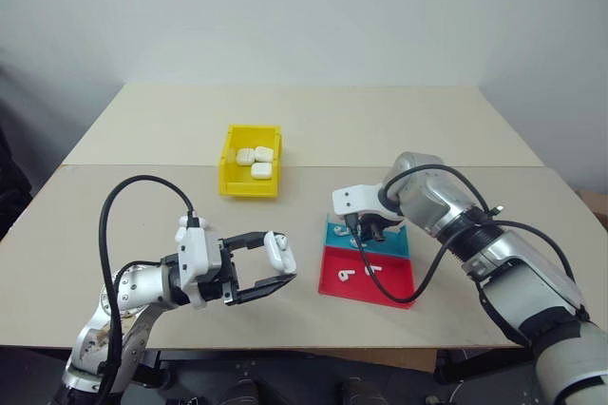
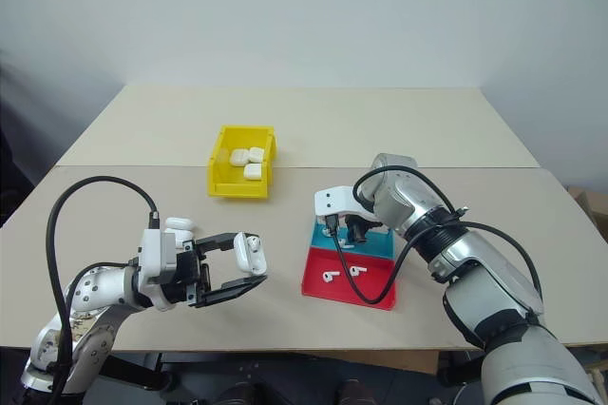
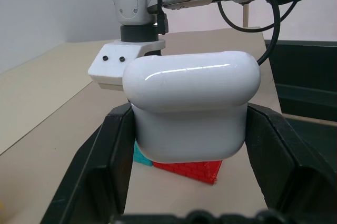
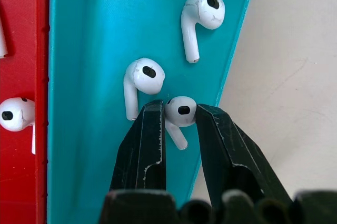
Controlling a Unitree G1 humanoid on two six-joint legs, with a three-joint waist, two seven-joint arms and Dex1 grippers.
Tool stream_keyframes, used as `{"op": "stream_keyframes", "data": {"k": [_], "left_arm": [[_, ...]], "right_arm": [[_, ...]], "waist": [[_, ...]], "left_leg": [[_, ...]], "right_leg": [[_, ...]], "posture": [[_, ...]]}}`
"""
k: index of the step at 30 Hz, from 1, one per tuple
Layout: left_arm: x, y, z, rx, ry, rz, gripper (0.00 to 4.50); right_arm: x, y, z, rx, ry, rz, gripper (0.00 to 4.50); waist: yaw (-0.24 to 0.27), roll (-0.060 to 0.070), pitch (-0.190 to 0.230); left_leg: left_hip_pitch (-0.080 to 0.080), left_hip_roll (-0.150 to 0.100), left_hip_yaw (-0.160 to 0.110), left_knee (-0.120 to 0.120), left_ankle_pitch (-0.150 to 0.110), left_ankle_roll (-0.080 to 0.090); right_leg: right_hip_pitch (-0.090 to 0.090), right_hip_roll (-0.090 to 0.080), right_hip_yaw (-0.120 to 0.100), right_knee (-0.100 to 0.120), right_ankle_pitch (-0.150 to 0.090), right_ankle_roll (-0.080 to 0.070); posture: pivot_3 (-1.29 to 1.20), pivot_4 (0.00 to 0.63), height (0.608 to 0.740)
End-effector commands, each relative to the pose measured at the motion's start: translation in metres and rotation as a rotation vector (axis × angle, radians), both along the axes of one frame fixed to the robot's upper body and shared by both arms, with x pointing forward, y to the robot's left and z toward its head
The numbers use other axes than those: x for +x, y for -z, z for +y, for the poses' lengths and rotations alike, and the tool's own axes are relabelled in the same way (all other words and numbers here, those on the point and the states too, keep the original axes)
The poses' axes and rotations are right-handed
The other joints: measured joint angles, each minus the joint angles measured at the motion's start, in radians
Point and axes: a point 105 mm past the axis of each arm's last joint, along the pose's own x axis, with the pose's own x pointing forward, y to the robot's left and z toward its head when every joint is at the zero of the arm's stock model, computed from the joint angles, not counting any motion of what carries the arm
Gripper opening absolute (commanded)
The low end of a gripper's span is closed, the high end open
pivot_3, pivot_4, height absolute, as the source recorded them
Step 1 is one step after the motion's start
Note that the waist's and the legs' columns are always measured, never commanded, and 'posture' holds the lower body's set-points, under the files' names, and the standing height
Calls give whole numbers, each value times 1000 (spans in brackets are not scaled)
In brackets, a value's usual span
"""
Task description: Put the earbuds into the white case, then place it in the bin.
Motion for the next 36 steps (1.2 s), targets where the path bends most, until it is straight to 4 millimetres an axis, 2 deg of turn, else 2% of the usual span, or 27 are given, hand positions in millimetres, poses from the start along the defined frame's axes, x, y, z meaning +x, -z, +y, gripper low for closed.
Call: {"op": "stream_keyframes", "data": {"k": [1, 4, 7, 14, 17, 21, 27, 31, 36], "left_arm": [[-3, -8, -3, -7, 13, -46, 2805], [-3, -9, -3, -10, 14, -47, 2805], [-3, -14, -4, -27, 17, -55, 2805], [-1, -34, -9, -81, 51, -91, 2805], [2, -42, -16, -102, 83, -109, 2805], [9, -52, -27, -123, 123, -131, 2805], [12, -71, -40, -166, 179, -151, 2805], [17, -80, -47, -176, 199, -148, 2805], [17, -90, -54, -198, 229, -148, 2805]], "right_arm": [[1, -5, -3, 10, 9, -24, 923], [0, -9, -2, 24, 7, -31, 923], [1, -24, -2, 80, 17, -58, 923], [-15, -95, -13, 406, 110, -131, 923], [-33, -120, -21, 588, 160, -127, 923], [-68, -151, -27, 862, 134, -71, 923], [-105, -195, -33, 1293, 143, 48, 923], [-126, -211, -31, 1499, 35, 144, 923], [-135, -207, -16, 1596, -68, 239, 923]], "waist": [[0, 0, 0], [0, 0, 0], [0, 0, 0], [6, 0, 0], [9, 0, 0], [14, 0, 0], [11, 0, 0], [5, 1, 0], [0, 1, -1]], "left_leg": [[0, 0, 0, 0, 0, 0], [0, 0, 0, 0, 0, 0], [0, 0, 0, 0, 0, 0], [0, 0, 0, 0, 0, 0], [0, 0, 0, 0, 0, 0], [0, 0, -1, 1, 0, 0], [1, 0, -3, 3, 0, 0], [1, 0, -4, 3, 0, 0], [2, 0, -4, 3, 0, 0]], "right_leg": [[0, 0, 0, 0, 0, 0], [0, 0, 0, 0, 0, 0], [0, 0, 0, 0, 0, 0], [0, 0, 0, 0, 0, 0], [0, 0, 0, 0, 0, 0], [2, 0, 0, 0, 0, 0], [3, 1, 0, 0, 1, 1], [4, 1, 0, 1, 1, 1], [5, 1, -1, 1, 1, 1]], "posture": [[0, 150, 740], [0, 150, 740], [0, 150, 740], [0, 150, 740], [0, 150, 740], [0, 150, 740], [0, 150, 740], [0, 150, 740], [0, 150, 740]]}}
